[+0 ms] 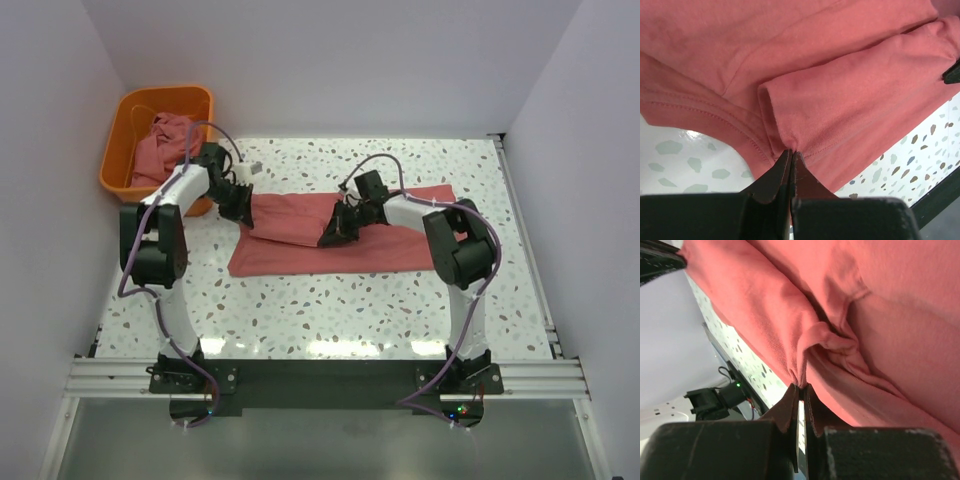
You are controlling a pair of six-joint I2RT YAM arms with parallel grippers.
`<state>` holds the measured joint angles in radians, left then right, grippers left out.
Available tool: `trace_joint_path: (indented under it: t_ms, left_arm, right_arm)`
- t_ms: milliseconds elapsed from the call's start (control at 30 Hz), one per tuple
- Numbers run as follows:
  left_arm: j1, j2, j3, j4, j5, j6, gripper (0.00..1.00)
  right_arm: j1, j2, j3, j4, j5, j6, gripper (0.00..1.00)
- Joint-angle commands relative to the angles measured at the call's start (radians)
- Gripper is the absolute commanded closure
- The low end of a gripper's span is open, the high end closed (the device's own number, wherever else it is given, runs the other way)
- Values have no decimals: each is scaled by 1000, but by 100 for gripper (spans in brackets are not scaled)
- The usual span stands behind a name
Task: Fold and stack the t-shirts
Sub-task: Fold the tshirt
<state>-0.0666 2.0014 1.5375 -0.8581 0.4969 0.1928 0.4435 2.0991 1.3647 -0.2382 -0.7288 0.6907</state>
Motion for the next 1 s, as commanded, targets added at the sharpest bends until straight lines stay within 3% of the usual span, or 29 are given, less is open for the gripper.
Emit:
trace_joint_path:
  t_ms: [0,167,233,267,300,333,400,533,667,967]
  left_arm:
    - [8,-46,-28,5,-26,5,100]
    - [8,-44,-53,27,-37,8,100]
    - [8,-49,-57,27,-49,13,100]
    - [8,-50,-57,21,-50,14,98]
    - [8,-52,-57,16,-50,19,90]
    - [8,-56,-56,13,-47,20,85]
    - [10,-84,-54,21,-47,25,76]
    - [10,-154,-60,71,-12,34,71]
    - [-19,-191,-97,131,60,33,70]
    - [-76,-158,-155,194,60,-29,70]
  right_arm:
    - [15,-45,-22,-46,-20,-40,100]
    - [32,-33,-9,-65,-3,-54,98]
    - [31,-27,7,-95,2,-69,91]
    - [32,-27,11,-105,2,-74,86]
    - [31,-33,14,-127,0,-82,73]
    - [32,-40,26,-142,-3,-89,67]
    - [32,-66,45,-200,-4,-134,61]
    - [27,-119,114,-297,6,-232,63]
    - [34,-140,143,-228,15,-246,66]
    - [57,30,235,-164,0,-218,78]
